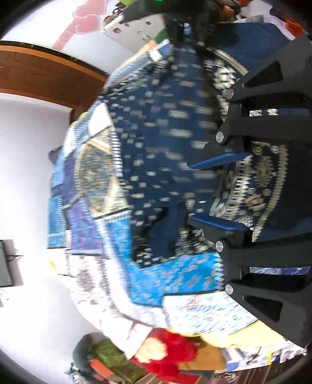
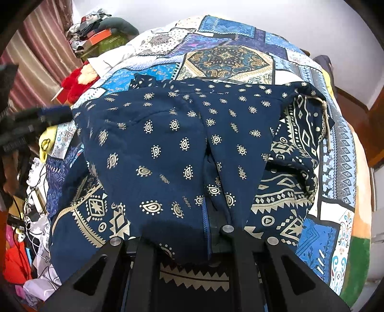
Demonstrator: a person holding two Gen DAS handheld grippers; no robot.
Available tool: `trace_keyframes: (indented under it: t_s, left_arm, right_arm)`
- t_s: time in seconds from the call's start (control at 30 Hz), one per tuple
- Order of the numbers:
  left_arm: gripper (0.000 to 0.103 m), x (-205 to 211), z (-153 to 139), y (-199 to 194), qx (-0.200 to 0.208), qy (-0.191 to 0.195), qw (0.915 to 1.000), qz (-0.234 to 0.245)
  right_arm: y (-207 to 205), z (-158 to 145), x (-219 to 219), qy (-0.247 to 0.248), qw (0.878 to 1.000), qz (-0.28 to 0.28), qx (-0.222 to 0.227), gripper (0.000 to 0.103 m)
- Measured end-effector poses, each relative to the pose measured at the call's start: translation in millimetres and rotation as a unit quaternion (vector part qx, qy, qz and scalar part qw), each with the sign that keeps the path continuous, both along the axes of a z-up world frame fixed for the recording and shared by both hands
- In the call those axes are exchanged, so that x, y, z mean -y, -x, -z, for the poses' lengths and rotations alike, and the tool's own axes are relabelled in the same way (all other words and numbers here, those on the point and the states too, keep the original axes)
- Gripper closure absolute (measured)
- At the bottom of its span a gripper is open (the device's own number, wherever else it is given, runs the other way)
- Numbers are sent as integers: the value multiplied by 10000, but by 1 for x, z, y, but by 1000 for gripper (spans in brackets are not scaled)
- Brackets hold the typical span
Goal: Fold large clothes
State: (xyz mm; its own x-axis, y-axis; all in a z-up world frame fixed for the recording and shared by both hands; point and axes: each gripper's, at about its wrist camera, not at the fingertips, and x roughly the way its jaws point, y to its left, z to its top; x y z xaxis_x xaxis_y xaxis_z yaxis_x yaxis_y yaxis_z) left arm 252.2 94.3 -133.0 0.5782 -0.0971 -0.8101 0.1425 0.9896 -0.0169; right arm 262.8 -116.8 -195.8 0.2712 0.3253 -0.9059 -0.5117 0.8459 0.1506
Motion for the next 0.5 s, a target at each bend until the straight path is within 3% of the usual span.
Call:
trace_keyframes:
  t_s: [0.1, 0.13, 0.2, 0.27, 0.37, 0.43, 0.5]
  left_arm:
    - [63, 2, -21, -8, 273, 58, 9996, -62]
    - [58, 0, -25, -11, 307, 172, 9993, -87]
    - [53, 1, -28, -19, 265, 372, 9989, -111]
    - [53, 11, -20, -30, 132, 320, 9994, -63]
    - [53, 31, 11, -42, -297, 499, 9983, 110]
    - [53, 46, 43, -49, -807, 750, 9936, 236]
    - [53, 63, 74, -49, -1174, 644, 9903, 382]
  right_arm:
    - [0, 0, 0, -1, 10000, -35, -2, 93]
    - [0, 1, 0, 1, 10000, -41, -3, 93]
    - [1, 1, 0, 23, 10000, -65, 16, 93]
    - [1, 0, -2, 66, 9999, -80, 55, 93]
    - [2, 1, -3, 111, 9999, -72, 69, 93]
    - [2, 1, -3, 132, 9999, -45, 42, 93]
    - [1, 1, -3, 153, 9999, -24, 10, 93]
